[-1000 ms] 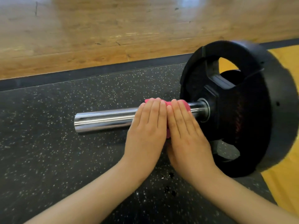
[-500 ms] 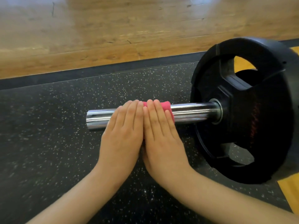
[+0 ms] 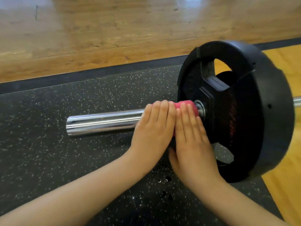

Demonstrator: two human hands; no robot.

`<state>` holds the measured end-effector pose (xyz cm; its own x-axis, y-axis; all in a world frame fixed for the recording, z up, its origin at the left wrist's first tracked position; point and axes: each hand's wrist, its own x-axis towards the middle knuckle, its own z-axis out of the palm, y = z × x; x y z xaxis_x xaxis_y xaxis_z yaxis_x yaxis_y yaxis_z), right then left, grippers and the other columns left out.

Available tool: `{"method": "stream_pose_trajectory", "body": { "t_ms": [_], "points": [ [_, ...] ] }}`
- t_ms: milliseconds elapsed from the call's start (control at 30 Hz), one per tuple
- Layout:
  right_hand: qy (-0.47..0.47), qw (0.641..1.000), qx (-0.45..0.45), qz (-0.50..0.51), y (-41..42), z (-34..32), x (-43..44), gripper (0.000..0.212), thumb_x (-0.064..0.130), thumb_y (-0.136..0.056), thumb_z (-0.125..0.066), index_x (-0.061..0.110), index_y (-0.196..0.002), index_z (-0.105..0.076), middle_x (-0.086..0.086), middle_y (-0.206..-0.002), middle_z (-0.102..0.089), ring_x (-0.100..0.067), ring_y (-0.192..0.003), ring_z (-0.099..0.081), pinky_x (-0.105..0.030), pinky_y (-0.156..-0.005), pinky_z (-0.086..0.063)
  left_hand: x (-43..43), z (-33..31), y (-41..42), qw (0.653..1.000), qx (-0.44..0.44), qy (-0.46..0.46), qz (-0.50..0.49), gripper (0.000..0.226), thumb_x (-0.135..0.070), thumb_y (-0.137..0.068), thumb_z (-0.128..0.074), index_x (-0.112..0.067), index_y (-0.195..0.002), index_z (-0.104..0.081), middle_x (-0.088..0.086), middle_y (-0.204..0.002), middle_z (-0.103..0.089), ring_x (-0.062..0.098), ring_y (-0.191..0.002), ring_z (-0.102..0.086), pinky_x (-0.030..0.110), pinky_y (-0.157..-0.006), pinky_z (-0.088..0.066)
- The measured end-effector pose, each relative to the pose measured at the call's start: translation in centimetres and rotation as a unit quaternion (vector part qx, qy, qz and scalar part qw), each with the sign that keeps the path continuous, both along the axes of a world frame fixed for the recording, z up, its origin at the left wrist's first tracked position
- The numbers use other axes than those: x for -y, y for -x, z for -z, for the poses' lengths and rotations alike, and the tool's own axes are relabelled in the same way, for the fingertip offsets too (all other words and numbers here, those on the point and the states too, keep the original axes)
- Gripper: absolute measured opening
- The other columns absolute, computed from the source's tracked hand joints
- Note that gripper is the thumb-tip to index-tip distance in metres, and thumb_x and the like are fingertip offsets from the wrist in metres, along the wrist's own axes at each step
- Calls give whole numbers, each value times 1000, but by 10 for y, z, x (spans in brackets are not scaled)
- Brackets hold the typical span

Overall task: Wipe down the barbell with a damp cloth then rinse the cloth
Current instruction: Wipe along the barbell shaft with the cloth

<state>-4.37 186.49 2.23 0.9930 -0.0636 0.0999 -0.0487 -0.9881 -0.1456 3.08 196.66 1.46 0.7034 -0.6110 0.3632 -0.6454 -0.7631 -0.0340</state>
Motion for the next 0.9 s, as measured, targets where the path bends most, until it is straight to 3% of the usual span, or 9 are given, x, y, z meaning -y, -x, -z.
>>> {"method": "stream_pose_trajectory", "body": {
  "t_ms": [100, 200, 300, 400, 500, 600, 667, 767, 900],
  "points": [
    [-5, 999, -11, 35, 3, -1, 1, 95, 19, -79, -63, -5, -151, -5, -22, -159, 1, -30, -149, 1, -43, -118, -6, 18, 2, -6, 999, 36, -24, 16, 43, -9, -102, -14, 0, -119, -52, 12, -106, -62, 26, -94, -60, 37, -89, -48],
    [-27, 998, -3, 55, -2, 0, -10, 96, 21, -80, -61, -6, -150, -1, -24, -159, 4, -32, -148, 4, -45, -118, -5, 17, -2, -18, 996, 71, -30, 38, 36, -11, -103, -25, -8, -98, -60, 4, -83, -60, 19, -71, -56, 32, -70, -47],
    [-36, 998, 13, 54, -11, 0, -19, 93, 21, -82, -60, -8, -149, -2, -27, -158, 0, -36, -147, 2, -46, -118, -4, 6, -7, -27, 997, 48, -22, 62, 28, -13, -99, -35, -11, -90, -62, 2, -77, -59, 18, -67, -55, 30, -63, -46],
    [-34, 999, 16, 28, -19, -1, -29, 91, 21, -80, -61, -10, -148, -9, -29, -157, -4, -38, -147, 0, -49, -117, -6, -10, -13, -27, 998, -34, -13, 44, 31, -15, -97, -31, -8, -97, -62, 4, -84, -62, 22, -73, -60, 35, -66, -50],
    [-36, 999, 23, -8, -22, 2, -32, 86, 14, -81, -62, -10, -148, -15, -27, -157, -8, -37, -147, -2, -49, -119, -8, -30, -19, -23, 996, -83, -9, 31, 31, -18, -91, -46, -4, -115, -59, 9, -106, -63, 27, -94, -62, 40, -84, -51],
    [-34, 998, 29, -33, -20, 3, -22, 89, 7, -76, -66, -7, -149, -16, -22, -158, -10, -33, -148, -5, -47, -120, -10, -59, -26, -14, 992, -118, -50, 7, 74, -36, -74, -66, 2, -136, -45, 15, -130, -53, 31, -118, -50, 44, -105, -38],
    [-25, 999, 18, -40, -17, 0, -14, 93, 7, -76, -67, -4, -151, -13, -19, -160, -7, -29, -149, -3, -45, -121, -11, -77, -28, -8, 989, -132, -57, -33, 86, -35, -69, -73, 3, -138, -41, 17, -133, -50, 32, -122, -46, 46, -109, -32],
    [-5, 1000, -13, -16, -9, -7, -9, 94, 15, -80, -64, 0, -152, -6, -16, -161, -1, -27, -149, 2, -42, -120, -9, -93, -19, -6, 988, -116, -77, -61, 83, -25, -69, -79, 2, -138, -42, 17, -129, -52, 34, -118, -49, 46, -109, -30],
    [29, 998, -54, 18, -2, -10, -5, 101, 27, -80, -66, 0, -152, -1, -15, -161, 4, -26, -149, 4, -40, -117, -3, -93, -7, -20, 997, -16, -52, -47, 43, 1, -78, -63, -2, -120, -57, 13, -104, -62, 33, -88, -58, 42, -85, -42]
  ]
}}
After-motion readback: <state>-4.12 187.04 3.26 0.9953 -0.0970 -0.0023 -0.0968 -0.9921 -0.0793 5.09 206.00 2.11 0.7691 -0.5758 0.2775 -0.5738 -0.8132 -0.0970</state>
